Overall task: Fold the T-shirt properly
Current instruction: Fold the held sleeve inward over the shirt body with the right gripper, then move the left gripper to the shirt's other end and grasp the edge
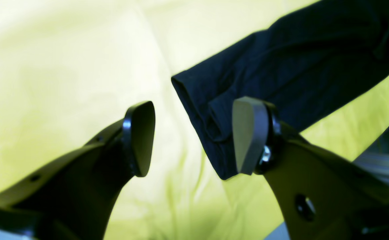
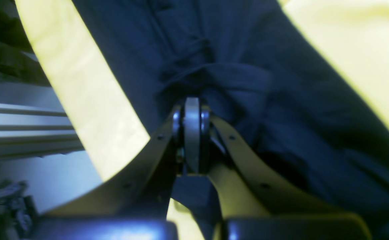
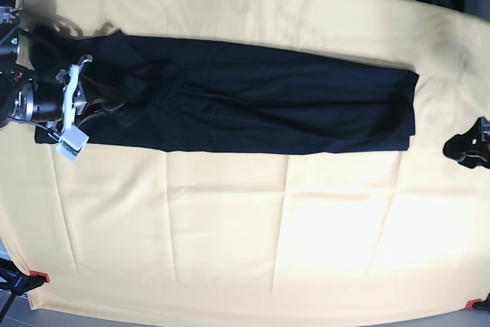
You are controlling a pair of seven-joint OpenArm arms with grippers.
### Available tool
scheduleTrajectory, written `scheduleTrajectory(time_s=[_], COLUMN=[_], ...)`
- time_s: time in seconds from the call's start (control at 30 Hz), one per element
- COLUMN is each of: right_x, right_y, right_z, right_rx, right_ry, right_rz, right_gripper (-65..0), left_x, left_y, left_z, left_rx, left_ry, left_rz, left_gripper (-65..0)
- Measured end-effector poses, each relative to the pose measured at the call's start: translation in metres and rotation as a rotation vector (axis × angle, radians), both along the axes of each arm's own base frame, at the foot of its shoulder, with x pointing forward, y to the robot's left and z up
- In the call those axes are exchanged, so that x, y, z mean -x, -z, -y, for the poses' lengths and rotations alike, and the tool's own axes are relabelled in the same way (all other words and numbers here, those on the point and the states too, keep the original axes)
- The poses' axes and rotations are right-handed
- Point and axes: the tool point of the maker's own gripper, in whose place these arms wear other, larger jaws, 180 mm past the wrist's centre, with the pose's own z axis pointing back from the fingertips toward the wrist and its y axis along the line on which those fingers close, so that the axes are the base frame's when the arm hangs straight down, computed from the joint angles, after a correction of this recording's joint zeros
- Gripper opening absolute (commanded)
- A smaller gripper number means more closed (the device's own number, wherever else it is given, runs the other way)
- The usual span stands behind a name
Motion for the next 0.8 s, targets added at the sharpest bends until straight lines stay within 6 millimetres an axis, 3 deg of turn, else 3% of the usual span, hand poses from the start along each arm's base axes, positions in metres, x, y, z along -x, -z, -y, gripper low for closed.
scheduleTrajectory(time_s=[0.2,0.37,0.43,0.6,0.8], right_x=[0.018,0.007,0.003,-0.003,-0.003], right_y=[0.031,0.038,0.041,0.044,0.046], right_z=[-0.008,0.000,0.005,0.012,0.015], right_rx=[0.026,0.075,0.112,0.151,0.169], right_ry=[0.025,0.082,0.098,0.122,0.123], right_rz=[-0.068,-0.014,0.004,0.036,0.036], right_gripper=[-65.0,-65.0,-65.0,-65.0,-65.0], left_x=[0.011,0.006,0.012,0.028,0.027], left_y=[0.016,0.028,0.039,0.072,0.086], left_z=[-0.022,-0.054,-0.049,-0.009,-0.001], left_rx=[0.025,0.070,0.114,0.236,0.242], left_ry=[-0.144,-0.416,-0.438,-0.380,-0.397], left_rz=[-0.006,0.066,0.053,-0.013,-0.014], left_gripper=[-26.6,-26.6,-26.6,-26.6,-26.6])
